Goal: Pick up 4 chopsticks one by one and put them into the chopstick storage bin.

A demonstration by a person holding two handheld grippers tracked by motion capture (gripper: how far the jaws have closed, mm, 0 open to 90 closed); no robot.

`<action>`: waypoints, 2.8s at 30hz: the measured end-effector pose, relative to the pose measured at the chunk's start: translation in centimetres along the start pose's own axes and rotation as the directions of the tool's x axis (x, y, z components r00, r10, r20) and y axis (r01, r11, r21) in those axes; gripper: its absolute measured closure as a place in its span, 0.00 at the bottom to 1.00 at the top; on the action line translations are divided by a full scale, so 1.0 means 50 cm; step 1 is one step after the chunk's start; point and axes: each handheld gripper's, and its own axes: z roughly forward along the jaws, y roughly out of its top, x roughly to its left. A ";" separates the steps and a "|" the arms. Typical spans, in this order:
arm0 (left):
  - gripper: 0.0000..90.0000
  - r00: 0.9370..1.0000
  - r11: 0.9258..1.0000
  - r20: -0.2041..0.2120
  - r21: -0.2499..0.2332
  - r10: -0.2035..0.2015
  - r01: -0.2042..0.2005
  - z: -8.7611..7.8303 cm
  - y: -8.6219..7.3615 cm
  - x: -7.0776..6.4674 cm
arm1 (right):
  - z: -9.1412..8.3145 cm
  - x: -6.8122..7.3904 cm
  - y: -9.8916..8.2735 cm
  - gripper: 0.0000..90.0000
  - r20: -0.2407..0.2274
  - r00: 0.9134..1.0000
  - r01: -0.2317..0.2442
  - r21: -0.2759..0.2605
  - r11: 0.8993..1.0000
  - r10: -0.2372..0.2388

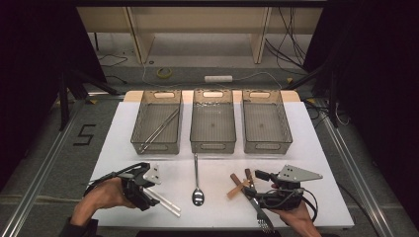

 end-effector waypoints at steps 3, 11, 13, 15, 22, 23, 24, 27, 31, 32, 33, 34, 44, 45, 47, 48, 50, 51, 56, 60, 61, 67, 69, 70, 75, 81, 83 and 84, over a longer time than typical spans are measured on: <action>0.34 1.000 1.000 0.006 0.019 0.014 -0.014 0.007 -0.008 -0.002 | 0.000 0.000 0.000 0.32 -0.001 1.000 -0.001 0.000 1.000 0.001; 0.38 0.999 0.999 0.012 0.039 0.030 -0.030 0.025 -0.031 -0.002 | 0.002 0.000 0.000 0.32 0.001 1.000 0.002 0.000 1.000 -0.002; 0.39 0.999 0.997 0.011 0.064 0.046 -0.047 0.029 -0.034 0.000 | 0.002 0.000 0.000 0.32 0.001 1.000 -0.001 0.002 1.000 0.001; 0.42 0.999 0.996 0.009 0.072 0.051 -0.052 0.032 -0.035 0.002 | 0.002 0.001 0.000 0.32 0.001 1.000 -0.003 0.003 1.000 0.003; 0.51 0.995 0.991 0.021 0.092 0.094 -0.095 0.035 -0.029 0.007 | 0.003 0.000 0.000 0.32 0.000 1.000 -0.004 0.004 1.000 0.004; 0.52 0.996 0.992 0.024 0.089 0.091 -0.093 0.035 -0.029 0.008 | 0.003 0.000 0.000 0.32 0.000 1.000 -0.004 0.006 1.000 0.004; 0.53 0.995 0.991 0.027 0.091 0.095 -0.097 0.035 -0.029 0.009 | 0.003 0.000 0.000 0.32 -0.002 1.000 -0.003 0.008 1.000 0.003; 0.56 0.993 0.989 0.031 0.095 0.110 -0.112 0.039 -0.027 0.014 | 0.003 0.000 -0.001 0.32 -0.001 1.000 -0.004 0.005 1.000 0.004; 0.59 0.991 0.985 0.043 0.113 0.125 -0.129 0.045 -0.022 0.015 | 0.003 -0.001 -0.001 0.32 0.000 1.000 -0.004 0.007 1.000 0.004; 0.60 0.991 0.985 0.047 0.113 0.127 -0.131 0.047 -0.021 0.016 | 0.003 -0.001 -0.001 0.32 0.001 1.000 -0.005 0.005 1.000 0.005; 0.61 0.990 0.985 0.050 0.114 0.128 -0.133 0.047 -0.021 0.017 | 0.003 -0.001 -0.001 0.32 -0.001 1.000 -0.005 0.008 1.000 0.005; 0.61 0.991 0.985 0.050 0.109 0.126 -0.131 0.049 -0.022 0.017 | 0.003 -0.001 -0.001 0.32 -0.002 1.000 -0.005 0.009 1.000 0.005; 0.66 0.986 0.978 0.056 0.128 0.160 -0.166 0.054 -0.020 0.026 | 0.003 -0.001 -0.001 0.32 -0.003 1.000 -0.005 0.011 1.000 0.005; 0.67 0.985 0.976 0.056 0.136 0.166 -0.172 0.055 -0.020 0.026 | 0.004 -0.001 -0.001 0.32 -0.003 1.000 -0.005 0.010 1.000 0.005; 0.68 0.984 0.975 0.059 0.137 0.170 -0.177 0.055 -0.020 0.025 | 0.004 0.000 -0.001 0.32 -0.003 1.000 -0.003 0.009 1.000 0.003; 0.68 0.983 0.973 0.062 0.140 0.175 -0.182 0.055 -0.020 0.024 | 0.004 0.000 -0.001 0.32 -0.003 1.000 -0.003 0.009 1.000 0.003; 0.70 0.981 0.970 0.069 0.150 0.181 -0.190 0.055 -0.020 0.023 | 0.003 -0.001 -0.001 0.32 -0.004 1.000 -0.003 0.009 1.000 0.003; 0.71 0.980 0.968 0.073 0.159 0.186 -0.195 0.056 -0.020 0.022 | 0.003 -0.001 -0.001 0.32 -0.001 1.000 -0.003 0.005 1.000 0.003; 0.76 0.978 0.964 0.083 0.167 0.193 -0.204 0.057 -0.020 0.018 | 0.003 -0.001 0.000 0.32 -0.002 1.000 -0.003 0.006 1.000 0.003; 0.80 0.975 0.963 0.093 0.162 0.202 -0.215 0.058 -0.020 0.016 | 0.002 0.000 0.000 0.32 -0.003 1.000 -0.004 0.004 1.000 0.004; 0.80 0.973 0.961 0.094 0.164 0.210 -0.223 0.057 -0.020 0.016 | 0.002 0.000 0.000 0.32 -0.001 1.000 -0.003 0.004 1.000 0.003; 0.83 0.966 0.955 0.101 0.154 0.239 -0.252 0.057 -0.021 0.013 | 0.002 0.000 0.000 0.32 -0.003 1.000 -0.002 0.006 1.000 0.002; 0.84 0.962 0.951 0.103 0.158 0.254 -0.268 0.056 -0.021 0.013 | 0.002 0.000 0.000 0.32 -0.003 1.000 -0.001 0.008 1.000 0.001; 0.84 0.960 0.950 0.103 0.154 0.259 -0.273 0.057 -0.022 0.013 | 0.002 0.000 0.000 0.32 -0.003 1.000 -0.002 0.008 1.000 0.002; 0.86 0.955 0.945 0.105 0.154 0.276 -0.290 0.056 -0.021 0.010 | 0.002 0.000 0.000 0.32 -0.003 1.000 -0.002 0.008 1.000 0.002; 0.88 0.951 0.941 0.105 0.149 0.290 -0.303 0.056 -0.022 0.008 | 0.003 0.000 0.000 0.32 -0.003 1.000 -0.001 0.011 1.000 0.001; 0.88 0.949 0.939 0.109 0.150 0.297 -0.311 0.057 -0.022 0.008 | 0.003 0.001 0.000 0.32 -0.002 1.000 -0.001 0.011 1.000 0.001; 0.88 0.949 0.938 0.107 0.150 0.298 -0.312 0.057 -0.021 0.007 | 0.002 0.001 0.000 0.32 -0.002 1.000 0.000 0.011 1.000 0.000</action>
